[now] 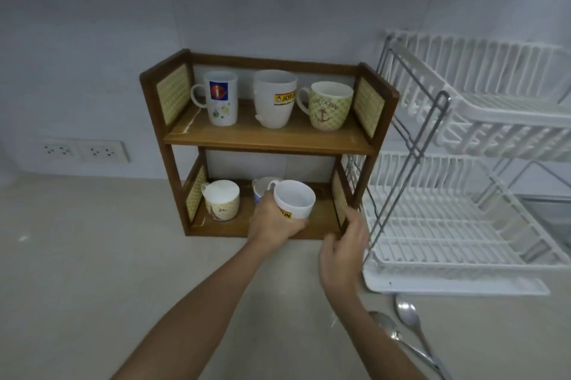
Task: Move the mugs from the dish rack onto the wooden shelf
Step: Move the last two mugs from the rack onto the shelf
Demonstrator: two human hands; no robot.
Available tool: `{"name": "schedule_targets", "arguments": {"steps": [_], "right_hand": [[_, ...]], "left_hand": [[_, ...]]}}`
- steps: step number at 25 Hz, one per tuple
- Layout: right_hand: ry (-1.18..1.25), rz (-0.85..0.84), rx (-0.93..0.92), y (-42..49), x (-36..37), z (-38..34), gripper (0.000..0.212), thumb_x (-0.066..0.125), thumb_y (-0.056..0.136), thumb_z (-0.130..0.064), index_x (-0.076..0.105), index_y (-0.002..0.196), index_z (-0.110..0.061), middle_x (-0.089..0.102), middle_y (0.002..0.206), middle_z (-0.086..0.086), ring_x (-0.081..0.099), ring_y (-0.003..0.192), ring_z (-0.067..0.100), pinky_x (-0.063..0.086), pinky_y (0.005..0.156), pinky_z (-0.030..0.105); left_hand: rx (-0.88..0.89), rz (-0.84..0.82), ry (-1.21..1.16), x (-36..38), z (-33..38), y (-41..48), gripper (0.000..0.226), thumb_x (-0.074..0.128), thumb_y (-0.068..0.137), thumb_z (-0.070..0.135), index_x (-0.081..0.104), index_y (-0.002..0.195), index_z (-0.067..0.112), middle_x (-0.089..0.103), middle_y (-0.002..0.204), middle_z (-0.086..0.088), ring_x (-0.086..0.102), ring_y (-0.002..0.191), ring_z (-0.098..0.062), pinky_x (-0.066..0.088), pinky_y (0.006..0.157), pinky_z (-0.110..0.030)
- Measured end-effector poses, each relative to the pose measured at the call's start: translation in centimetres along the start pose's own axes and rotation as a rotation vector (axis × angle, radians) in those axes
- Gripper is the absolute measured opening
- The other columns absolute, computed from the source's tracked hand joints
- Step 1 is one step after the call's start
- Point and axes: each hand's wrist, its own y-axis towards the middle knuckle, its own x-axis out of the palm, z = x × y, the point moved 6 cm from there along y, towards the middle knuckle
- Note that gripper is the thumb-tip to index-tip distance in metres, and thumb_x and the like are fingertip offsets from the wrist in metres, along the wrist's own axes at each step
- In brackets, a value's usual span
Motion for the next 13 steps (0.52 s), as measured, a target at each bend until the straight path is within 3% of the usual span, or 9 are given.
{"name": "schedule_targets", "arguments": {"steps": [2,5,9,13], "right_hand": [[-0.248,-0.337,0.045,-5.2,2.4,4.2,0.055,0.055,0.081,-0.001,0.043,0.134,-0.006,0.036,0.146,0.018,0.025,0.139,0.034,0.021,0.113,0.038],[-0.604,-0.735,-0.059,-8.9,5.3,8.4,0.063,0.039,0.096,-0.032,0.018,0.149,-0.005,0.007,0.159,0.013,-0.003,0.146,0.029,-0.004,0.116,0.040],[-0.738,-0.764,-0.029,-9.3,5.3,10.8,0.079,0.024,0.091,-0.060,0.005,0.151,-0.012,0.002,0.161,0.003,-0.005,0.146,0.022,-0.006,0.115,0.046],[-0.748,-0.725,-0.039,-9.4,5.4,11.2,0.083,0.022,0.087,-0.063,0.008,0.151,-0.013,0.007,0.160,0.002,-0.002,0.146,0.022,-0.006,0.115,0.047]], "left_hand": [[-0.011,-0.009,-0.003,1.4,0.1,1.0,0.097,0.085,0.043,0.051,0.049,0.129,0.022,0.065,0.119,0.003,0.060,0.112,-0.019,0.053,0.092,-0.037],[-0.020,-0.043,-0.021,3.9,0.3,2.0,0.096,0.087,0.046,0.048,0.048,0.129,0.020,0.065,0.120,0.001,0.060,0.112,-0.020,0.049,0.088,-0.031],[-0.041,-0.075,-0.066,7.0,-0.4,3.5,0.089,0.091,0.051,0.038,0.050,0.126,0.014,0.064,0.125,-0.005,0.058,0.116,-0.024,0.048,0.092,-0.033],[-0.070,-0.072,-0.028,9.0,-1.8,4.9,0.092,0.090,0.050,0.041,0.048,0.127,0.015,0.062,0.129,-0.006,0.056,0.120,-0.025,0.049,0.098,-0.039]]}}
